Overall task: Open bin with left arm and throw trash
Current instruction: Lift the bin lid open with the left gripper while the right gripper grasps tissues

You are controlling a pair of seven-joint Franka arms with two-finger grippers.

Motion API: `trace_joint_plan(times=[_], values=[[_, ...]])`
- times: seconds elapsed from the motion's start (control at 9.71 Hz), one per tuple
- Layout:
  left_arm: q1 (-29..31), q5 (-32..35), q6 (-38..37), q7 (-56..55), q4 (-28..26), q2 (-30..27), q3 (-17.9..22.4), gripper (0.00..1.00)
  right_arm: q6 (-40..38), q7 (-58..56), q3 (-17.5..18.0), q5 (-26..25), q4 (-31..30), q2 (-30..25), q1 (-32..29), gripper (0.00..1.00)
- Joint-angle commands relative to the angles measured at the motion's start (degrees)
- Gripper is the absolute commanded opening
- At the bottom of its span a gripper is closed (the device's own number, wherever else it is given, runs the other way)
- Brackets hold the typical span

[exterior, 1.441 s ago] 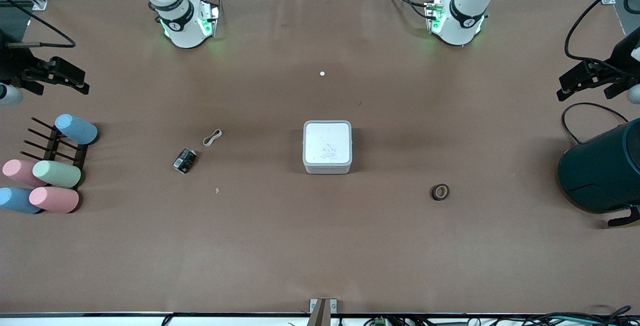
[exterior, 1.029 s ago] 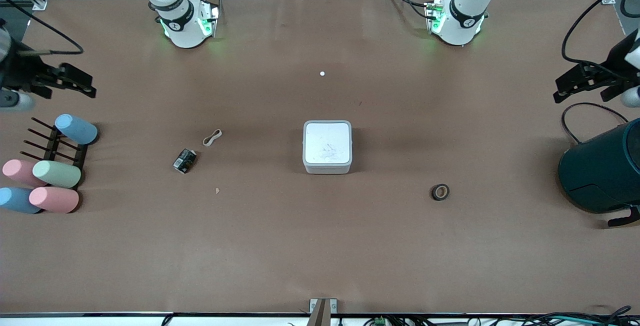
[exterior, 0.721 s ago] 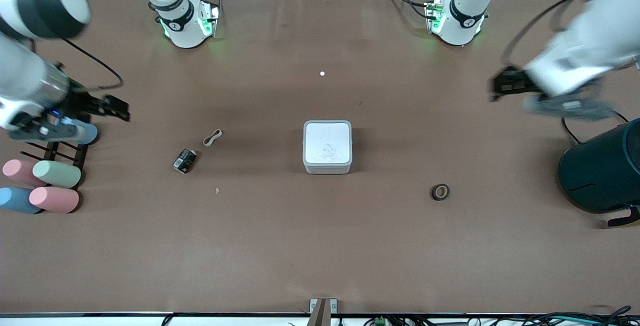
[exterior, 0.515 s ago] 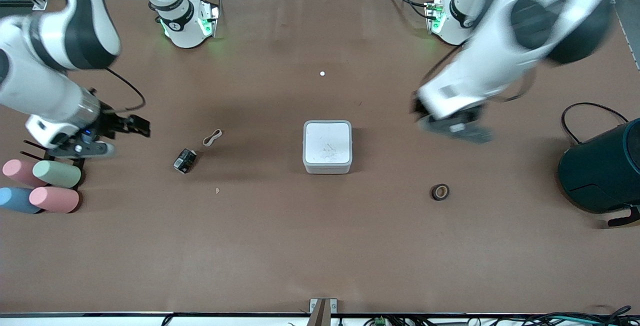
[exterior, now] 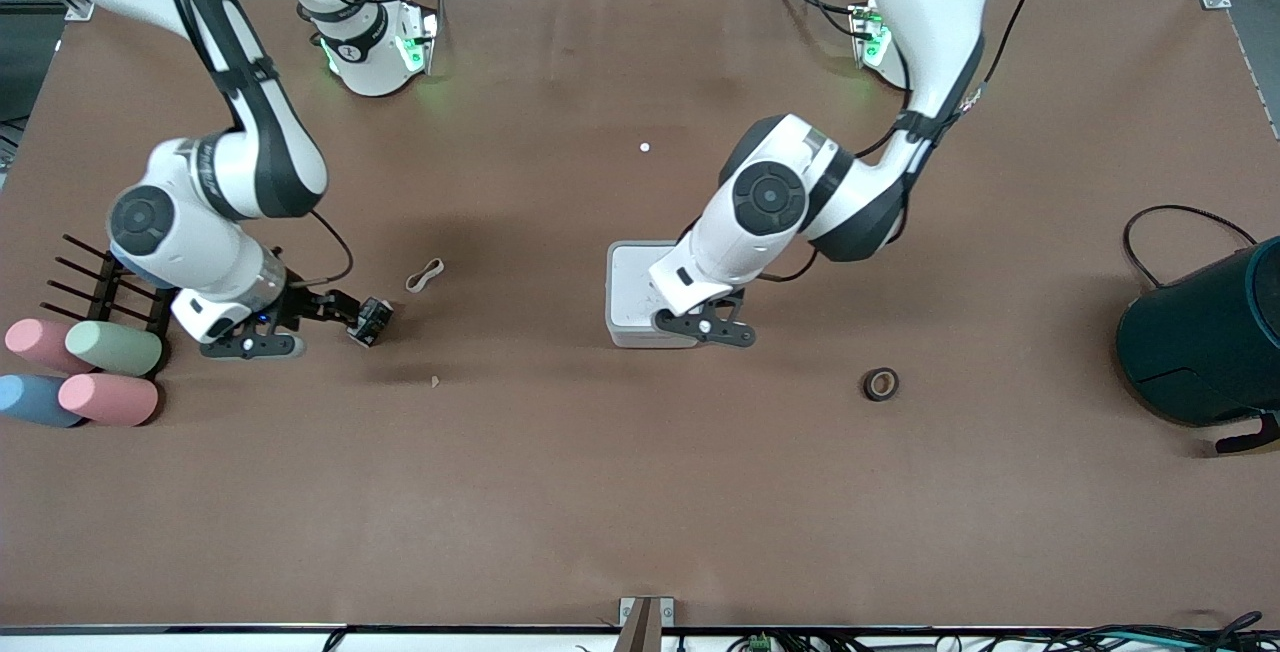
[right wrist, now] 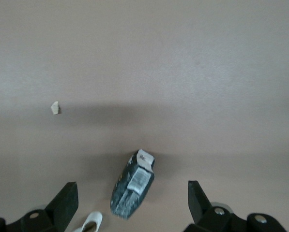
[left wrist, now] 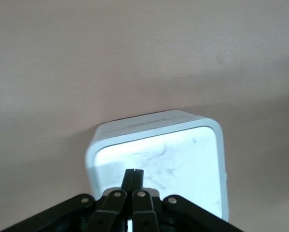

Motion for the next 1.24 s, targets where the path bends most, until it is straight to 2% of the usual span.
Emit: trace_joint_plan(times=[0.0,0.1,0.51,0.72,0.93,1.03,1.13], values=[[-1.35,-0.86,2.65,-0.50,1.59,3.20,0.30,0.00,6.69,4.11,-0.10,1.26,-2.40,2.91,2.26,1.00],[-1.35,-0.60,3.09,-0.50,1.59,3.73,0.30,0.00,9.59,5.17,-0.10,1.26,-4.06,4.15,2.97,1.00],[-1.36,-0.42,3.02,-0.41,0.97,4.54,0.48,0.00,7.35,4.04,-0.28,1.08,-5.14,4.51,2.36,1.00],[1.97,0.45,-8.35,-2.42,1.84,-2.03,1.27,0.00,5.85,3.26,-0.36,1.00,-5.31,4.51,2.19,1.00],[7.24,4.04,-13.84,0.88,1.76,-6.09,1.18,0.02,3.91,3.16,-0.36,0.56,-5.31,4.51,2.27,1.00],[10.40,5.36,-14.22,5.00,1.59,-6.02,1.18,0.13,3.82,3.07,-0.45,0.38,-5.66,4.51,2.28,0.99],[14.00,5.73,-14.13,11.39,1.15,-4.71,1.18,0.49,3.82,3.07,-0.54,0.21,-5.92,4.60,2.28,0.99]])
